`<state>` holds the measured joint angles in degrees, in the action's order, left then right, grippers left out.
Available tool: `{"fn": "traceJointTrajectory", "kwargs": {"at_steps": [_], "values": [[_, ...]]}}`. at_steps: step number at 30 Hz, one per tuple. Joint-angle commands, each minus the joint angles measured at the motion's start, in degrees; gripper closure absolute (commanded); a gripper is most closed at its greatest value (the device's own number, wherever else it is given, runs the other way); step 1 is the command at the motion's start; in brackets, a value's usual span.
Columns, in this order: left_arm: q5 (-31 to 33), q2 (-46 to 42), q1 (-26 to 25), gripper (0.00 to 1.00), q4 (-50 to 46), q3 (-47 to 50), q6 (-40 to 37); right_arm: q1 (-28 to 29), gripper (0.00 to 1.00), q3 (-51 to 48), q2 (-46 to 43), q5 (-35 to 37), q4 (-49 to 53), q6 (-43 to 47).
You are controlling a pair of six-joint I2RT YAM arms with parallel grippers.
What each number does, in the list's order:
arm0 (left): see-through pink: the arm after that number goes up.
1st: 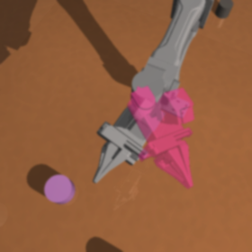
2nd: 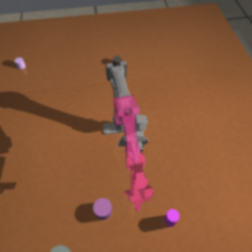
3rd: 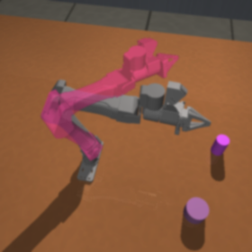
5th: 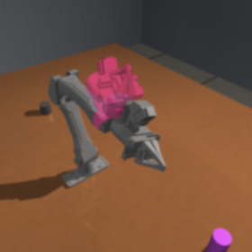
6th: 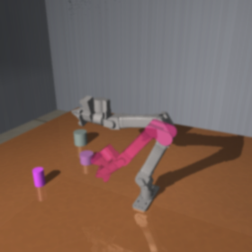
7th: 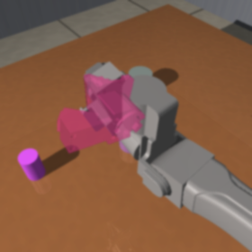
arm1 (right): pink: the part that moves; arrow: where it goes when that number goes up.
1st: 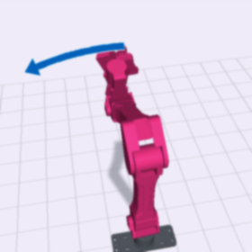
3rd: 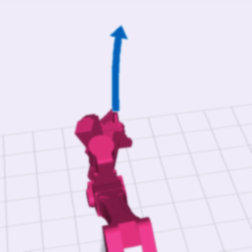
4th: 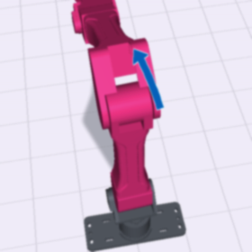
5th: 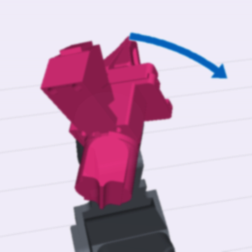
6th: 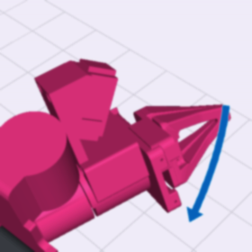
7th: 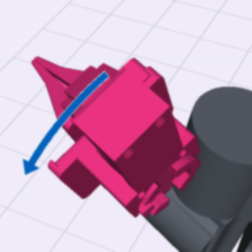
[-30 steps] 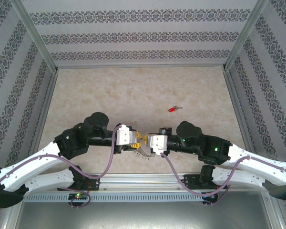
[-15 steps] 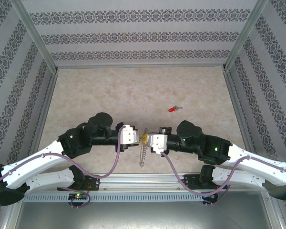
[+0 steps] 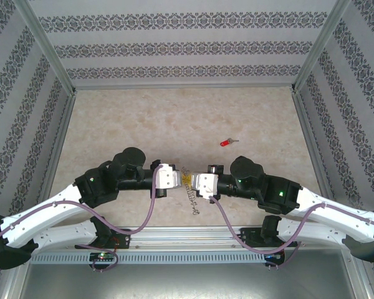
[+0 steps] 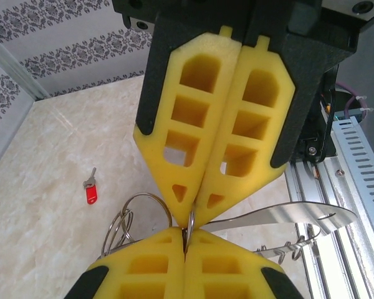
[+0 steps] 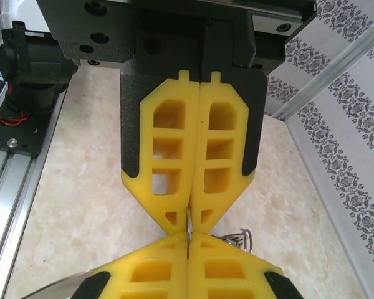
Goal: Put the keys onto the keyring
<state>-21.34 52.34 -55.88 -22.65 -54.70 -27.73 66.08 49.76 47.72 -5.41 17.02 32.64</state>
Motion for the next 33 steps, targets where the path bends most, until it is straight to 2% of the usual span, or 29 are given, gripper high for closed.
{"fn": "traceJointTrajectory", "kwargs": {"at_steps": [1, 4, 8, 14, 21, 33], "values": [[-1.24, -1.50, -0.73, 1.00, 4.70, 0.47, -0.14, -0.26, 0.94, 1.12, 0.01, -1.67, -1.80, -0.89], [-1.43, -2.96, -0.69, 1.00, 5.56, 1.38, 0.03, -0.30, 0.79, -0.26, -1.69, -1.31, -2.60, -1.33], [-2.53, -4.40, -0.72, 1.00, 5.49, 1.88, 0.65, -0.62, 0.74, -2.26, -4.77, -0.30, -3.07, -2.64], [-4.97, -5.12, -0.72, 1.00, 4.44, 2.13, 0.78, -1.14, 0.76, -4.34, -8.59, -0.37, -2.43, -4.21], [-10.07, -5.93, -0.68, 1.00, 3.22, 2.26, 1.33, -1.13, 0.77, -6.59, -11.86, -8.04, -3.25, -3.31], [-12.10, -6.25, -0.69, 1.00, 4.43, 2.84, 2.22, -1.73, 0.81, -7.46, -7.66, -13.92, -7.59, -2.67]]}}
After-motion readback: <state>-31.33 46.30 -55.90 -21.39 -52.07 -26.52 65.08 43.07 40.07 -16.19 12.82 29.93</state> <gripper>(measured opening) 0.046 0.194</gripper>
